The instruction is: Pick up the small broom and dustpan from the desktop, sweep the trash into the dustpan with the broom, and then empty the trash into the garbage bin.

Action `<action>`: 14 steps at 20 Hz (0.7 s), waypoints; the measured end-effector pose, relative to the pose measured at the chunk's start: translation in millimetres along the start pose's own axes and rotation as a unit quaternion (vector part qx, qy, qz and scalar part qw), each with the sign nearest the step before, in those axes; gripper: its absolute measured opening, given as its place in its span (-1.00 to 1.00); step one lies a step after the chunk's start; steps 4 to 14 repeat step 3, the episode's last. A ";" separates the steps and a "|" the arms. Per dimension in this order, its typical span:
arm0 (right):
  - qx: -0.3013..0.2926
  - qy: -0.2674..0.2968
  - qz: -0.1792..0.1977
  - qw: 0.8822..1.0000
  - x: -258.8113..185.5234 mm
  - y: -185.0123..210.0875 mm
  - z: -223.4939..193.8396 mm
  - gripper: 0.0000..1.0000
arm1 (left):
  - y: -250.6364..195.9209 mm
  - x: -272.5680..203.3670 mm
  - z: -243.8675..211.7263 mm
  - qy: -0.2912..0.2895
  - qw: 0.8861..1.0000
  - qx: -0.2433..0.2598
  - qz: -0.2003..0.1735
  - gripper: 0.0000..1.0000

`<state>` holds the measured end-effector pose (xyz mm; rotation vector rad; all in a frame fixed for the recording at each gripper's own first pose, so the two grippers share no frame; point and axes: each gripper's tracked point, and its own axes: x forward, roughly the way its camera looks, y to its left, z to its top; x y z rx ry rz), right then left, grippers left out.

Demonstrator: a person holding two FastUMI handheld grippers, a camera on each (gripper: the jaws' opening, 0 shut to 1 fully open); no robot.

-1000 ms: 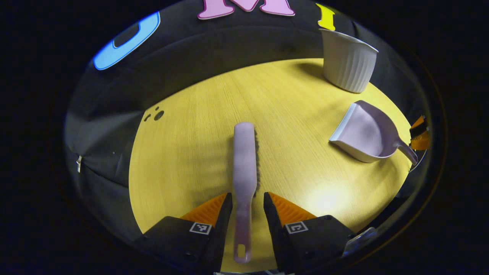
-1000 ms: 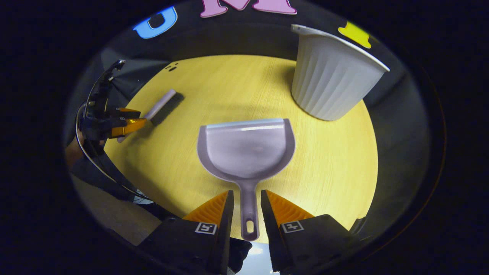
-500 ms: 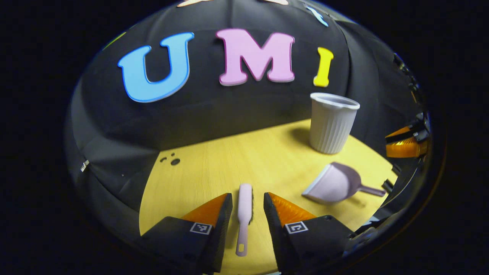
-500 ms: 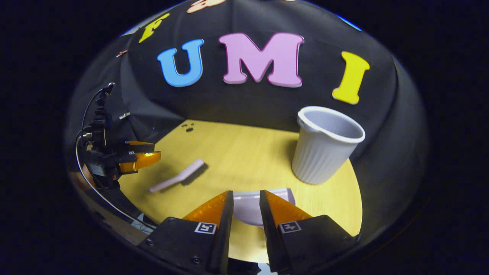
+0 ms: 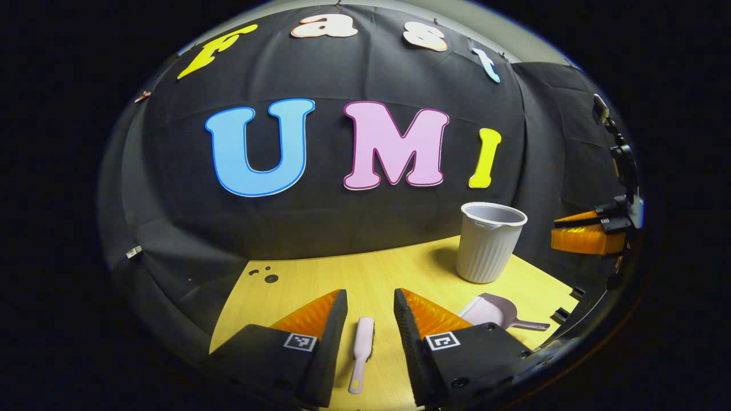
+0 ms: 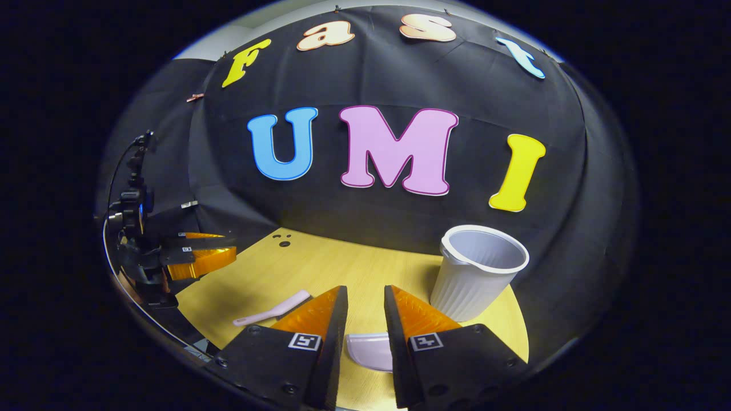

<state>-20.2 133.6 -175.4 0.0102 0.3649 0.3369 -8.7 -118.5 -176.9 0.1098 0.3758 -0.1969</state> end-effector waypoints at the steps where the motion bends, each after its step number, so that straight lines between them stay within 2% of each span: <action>1: 0.000 -0.004 -0.002 1.000 -2.1 -2.2 2.3 -0.17 | -0.5 -2.9 1.5 -0.002 1.000 0.001 0.003 0.10; 14: -0.007 -0.005 -0.003 1.000 -2.7 -7.9 3.3 -0.17 | -2.8 -3.4 4.5 -0.006 1.000 0.002 0.008 0.10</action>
